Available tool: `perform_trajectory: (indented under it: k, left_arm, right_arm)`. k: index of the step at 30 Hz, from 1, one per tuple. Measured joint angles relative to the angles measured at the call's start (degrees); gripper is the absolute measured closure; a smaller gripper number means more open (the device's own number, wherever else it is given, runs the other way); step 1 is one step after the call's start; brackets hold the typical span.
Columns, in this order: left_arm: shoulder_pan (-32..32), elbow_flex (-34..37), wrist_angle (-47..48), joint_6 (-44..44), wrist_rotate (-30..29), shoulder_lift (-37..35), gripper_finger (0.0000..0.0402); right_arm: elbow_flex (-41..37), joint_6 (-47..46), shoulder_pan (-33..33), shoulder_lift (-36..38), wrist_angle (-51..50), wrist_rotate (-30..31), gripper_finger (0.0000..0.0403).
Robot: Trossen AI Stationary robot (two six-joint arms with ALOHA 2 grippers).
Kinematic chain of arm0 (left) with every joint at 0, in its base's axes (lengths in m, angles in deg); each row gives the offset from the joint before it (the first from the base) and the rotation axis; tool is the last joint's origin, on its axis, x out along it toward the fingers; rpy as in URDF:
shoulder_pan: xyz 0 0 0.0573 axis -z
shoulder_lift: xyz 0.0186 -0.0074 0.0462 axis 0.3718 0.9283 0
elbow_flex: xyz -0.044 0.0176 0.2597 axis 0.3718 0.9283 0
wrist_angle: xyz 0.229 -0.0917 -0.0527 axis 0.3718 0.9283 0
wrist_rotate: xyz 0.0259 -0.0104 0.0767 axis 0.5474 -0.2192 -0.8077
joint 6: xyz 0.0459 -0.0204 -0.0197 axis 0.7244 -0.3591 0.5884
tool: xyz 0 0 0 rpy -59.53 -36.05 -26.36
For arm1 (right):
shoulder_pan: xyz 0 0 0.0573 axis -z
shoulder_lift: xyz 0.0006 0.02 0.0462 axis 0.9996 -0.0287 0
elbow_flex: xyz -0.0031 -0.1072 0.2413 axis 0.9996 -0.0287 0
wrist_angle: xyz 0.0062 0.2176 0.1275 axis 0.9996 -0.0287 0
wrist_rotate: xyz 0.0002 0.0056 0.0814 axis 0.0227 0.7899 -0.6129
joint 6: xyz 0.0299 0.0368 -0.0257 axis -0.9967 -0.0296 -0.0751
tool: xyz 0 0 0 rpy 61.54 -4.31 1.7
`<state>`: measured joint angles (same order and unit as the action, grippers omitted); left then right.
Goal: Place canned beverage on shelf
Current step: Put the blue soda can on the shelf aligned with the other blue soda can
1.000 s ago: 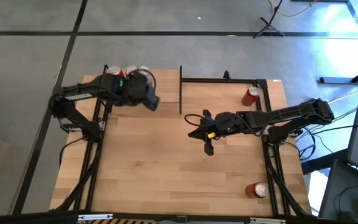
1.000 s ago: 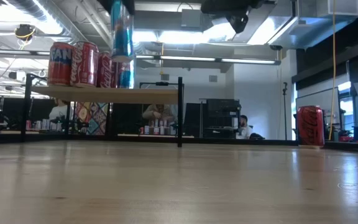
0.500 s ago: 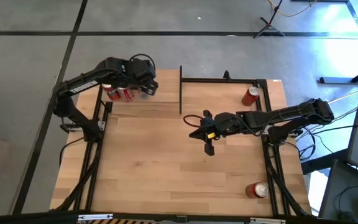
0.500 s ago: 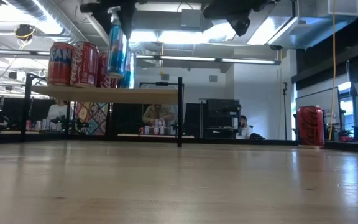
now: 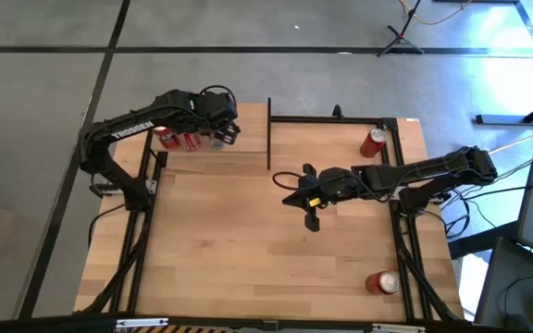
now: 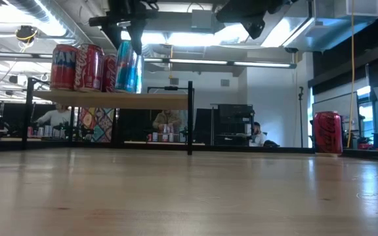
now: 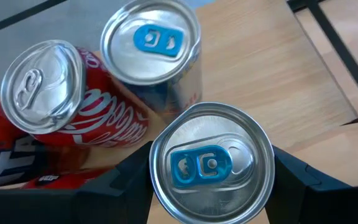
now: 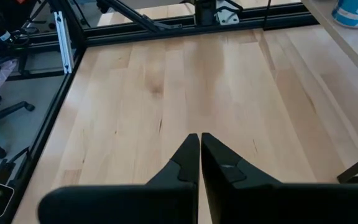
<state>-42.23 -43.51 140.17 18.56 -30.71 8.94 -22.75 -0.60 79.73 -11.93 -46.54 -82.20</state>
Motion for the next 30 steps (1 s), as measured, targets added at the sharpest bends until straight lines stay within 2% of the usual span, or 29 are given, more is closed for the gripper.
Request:
perform_trajectory:
  k: [4,14,21,30]
  left_arm:
    - [0.0,0.3,0.1,0.3,-0.3,0.0,0.0184]
    - [0.1,0.3,0.0,0.3,-0.8,0.0,0.0133]
    - [0.1,0.3,0.1,0.4,-0.4,-0.1,0.0121]
    - [0.3,-7.1,0.4,5.2,5.0,-0.3,0.0119]
  right_arm:
    - [0.0,0.5,0.0,0.0,0.0,0.0,0.0393]
    - [0.0,1.4,0.0,0.0,0.1,0.0,0.0393]
    - [0.0,1.4,0.0,0.0,0.1,0.0,0.0393]
    - [0.0,1.4,0.0,0.0,0.4,0.0,0.0393]
